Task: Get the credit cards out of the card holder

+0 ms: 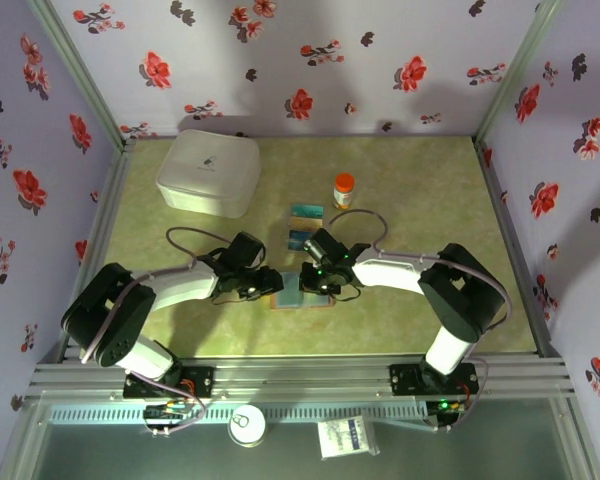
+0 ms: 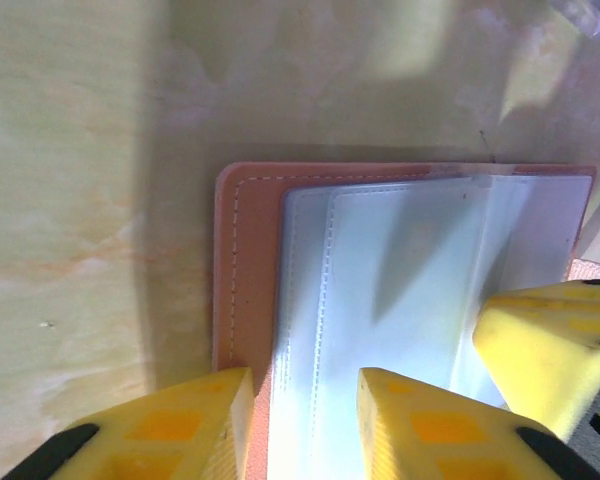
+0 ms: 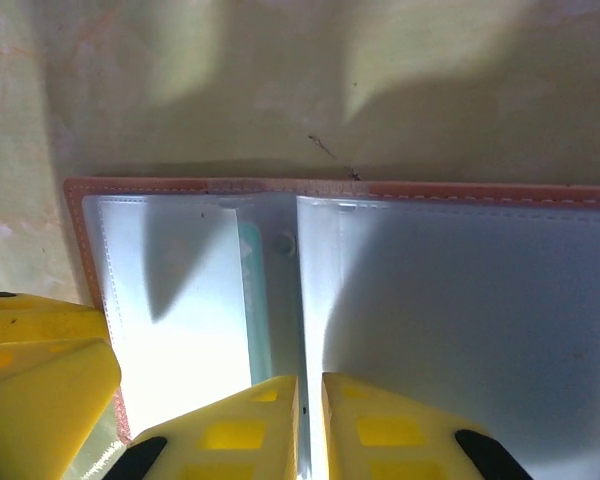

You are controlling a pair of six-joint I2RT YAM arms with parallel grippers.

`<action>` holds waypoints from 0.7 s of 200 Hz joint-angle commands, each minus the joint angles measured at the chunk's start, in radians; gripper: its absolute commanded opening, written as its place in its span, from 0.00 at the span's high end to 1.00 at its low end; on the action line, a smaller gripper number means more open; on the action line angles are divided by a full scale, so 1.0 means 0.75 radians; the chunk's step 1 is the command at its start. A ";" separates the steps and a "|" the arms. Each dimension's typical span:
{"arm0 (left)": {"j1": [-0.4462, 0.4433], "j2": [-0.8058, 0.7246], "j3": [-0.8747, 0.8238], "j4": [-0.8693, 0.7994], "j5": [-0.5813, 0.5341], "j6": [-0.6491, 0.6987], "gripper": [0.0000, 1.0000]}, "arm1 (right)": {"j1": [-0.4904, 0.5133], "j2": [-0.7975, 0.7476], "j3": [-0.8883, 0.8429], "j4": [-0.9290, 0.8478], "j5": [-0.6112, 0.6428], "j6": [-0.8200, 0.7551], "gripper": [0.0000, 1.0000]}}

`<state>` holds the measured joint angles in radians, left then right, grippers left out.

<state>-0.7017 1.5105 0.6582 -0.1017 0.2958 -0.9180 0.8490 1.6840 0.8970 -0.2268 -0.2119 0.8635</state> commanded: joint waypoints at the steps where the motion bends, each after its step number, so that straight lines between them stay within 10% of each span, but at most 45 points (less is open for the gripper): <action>1: 0.013 -0.021 0.008 -0.061 -0.031 0.023 0.72 | -0.010 -0.055 0.028 -0.040 0.032 -0.029 0.86; 140: 0.023 0.029 0.008 -0.068 -0.031 0.030 0.95 | 0.009 0.071 0.047 0.120 -0.148 0.010 0.85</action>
<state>-0.6937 1.5192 0.6582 -0.1207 0.2882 -0.9096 0.8497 1.7084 0.9127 -0.1272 -0.3126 0.8677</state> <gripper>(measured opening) 0.052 0.145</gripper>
